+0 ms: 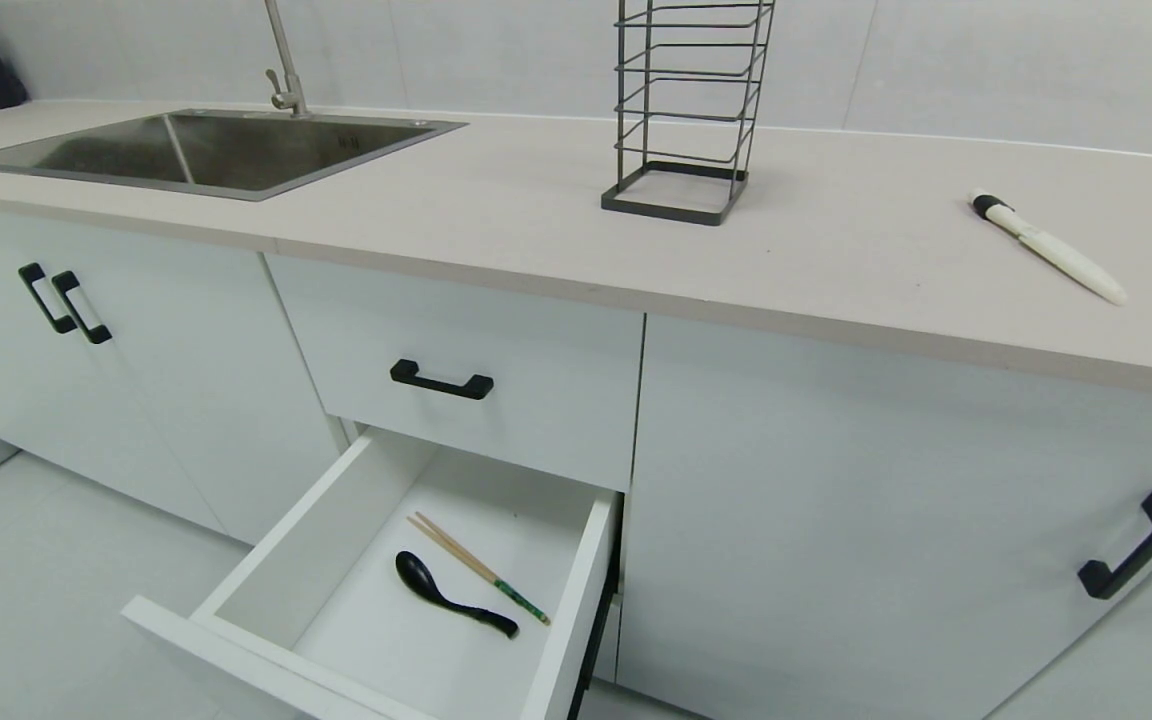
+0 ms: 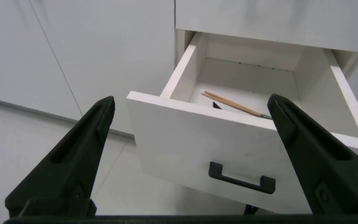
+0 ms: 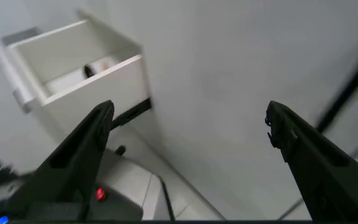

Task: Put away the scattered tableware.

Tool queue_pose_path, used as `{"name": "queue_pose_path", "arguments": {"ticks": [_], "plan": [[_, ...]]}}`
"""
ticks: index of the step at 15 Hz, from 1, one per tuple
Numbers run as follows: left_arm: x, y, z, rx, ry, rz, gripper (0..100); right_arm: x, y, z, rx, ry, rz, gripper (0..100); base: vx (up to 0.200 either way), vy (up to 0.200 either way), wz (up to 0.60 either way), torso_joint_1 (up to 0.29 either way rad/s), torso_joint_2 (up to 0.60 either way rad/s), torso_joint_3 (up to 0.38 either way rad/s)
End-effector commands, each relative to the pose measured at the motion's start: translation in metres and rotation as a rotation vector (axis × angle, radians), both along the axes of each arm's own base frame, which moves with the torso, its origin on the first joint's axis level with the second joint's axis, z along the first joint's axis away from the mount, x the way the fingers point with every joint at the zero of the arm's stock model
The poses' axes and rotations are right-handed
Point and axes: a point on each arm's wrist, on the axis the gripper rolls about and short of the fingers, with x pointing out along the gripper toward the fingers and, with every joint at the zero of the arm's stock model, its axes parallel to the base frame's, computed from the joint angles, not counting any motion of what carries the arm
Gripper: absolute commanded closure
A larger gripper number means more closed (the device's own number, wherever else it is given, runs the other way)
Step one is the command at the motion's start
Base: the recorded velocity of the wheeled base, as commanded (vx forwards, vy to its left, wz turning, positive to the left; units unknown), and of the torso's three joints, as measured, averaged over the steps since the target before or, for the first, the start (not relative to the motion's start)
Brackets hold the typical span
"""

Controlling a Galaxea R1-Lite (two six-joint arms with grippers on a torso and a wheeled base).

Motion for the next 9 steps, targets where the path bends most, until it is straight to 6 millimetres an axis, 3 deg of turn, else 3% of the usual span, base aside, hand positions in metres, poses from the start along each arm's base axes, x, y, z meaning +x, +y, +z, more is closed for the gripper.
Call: {"name": "queue_pose_path", "arguments": {"ticks": [1, 2, 3, 6, 9], "plan": [[-0.001, 0.0, 0.013, -0.002, -0.123, 0.001, 0, -0.016, -0.004, -0.014, 0.041, -0.085, -0.186, 0, 0.0, 0.0, 0.0, 0.0, 0.0, 0.0], [-0.009, 0.0, 0.044, -0.017, -0.401, -0.007, 0, -0.018, -0.005, -0.014, 0.053, -0.117, -0.206, 0, 0.0, 0.0, 0.0, 0.0, 0.0, 0.0], [-0.009, 0.0, 0.051, -0.016, -0.398, -0.016, 0, -0.018, -0.005, -0.013, 0.058, -0.122, -0.224, 0, 0.0, 0.0, 0.0, 0.0, 0.0, 0.0], [-0.01, -0.003, 0.047, -0.046, -0.143, -0.173, 0, -0.019, -0.003, -0.014, 0.077, -0.118, -0.374, 0, 0.0, 0.0, 0.0, 0.0, 0.0, 0.0], [-0.004, -0.007, 0.046, -0.13, 0.146, -0.331, 0, -0.019, -0.003, -0.013, 0.089, -0.128, -0.38, 0, 0.0, 0.0, 0.0, 0.0, 0.0, 0.0]]}}
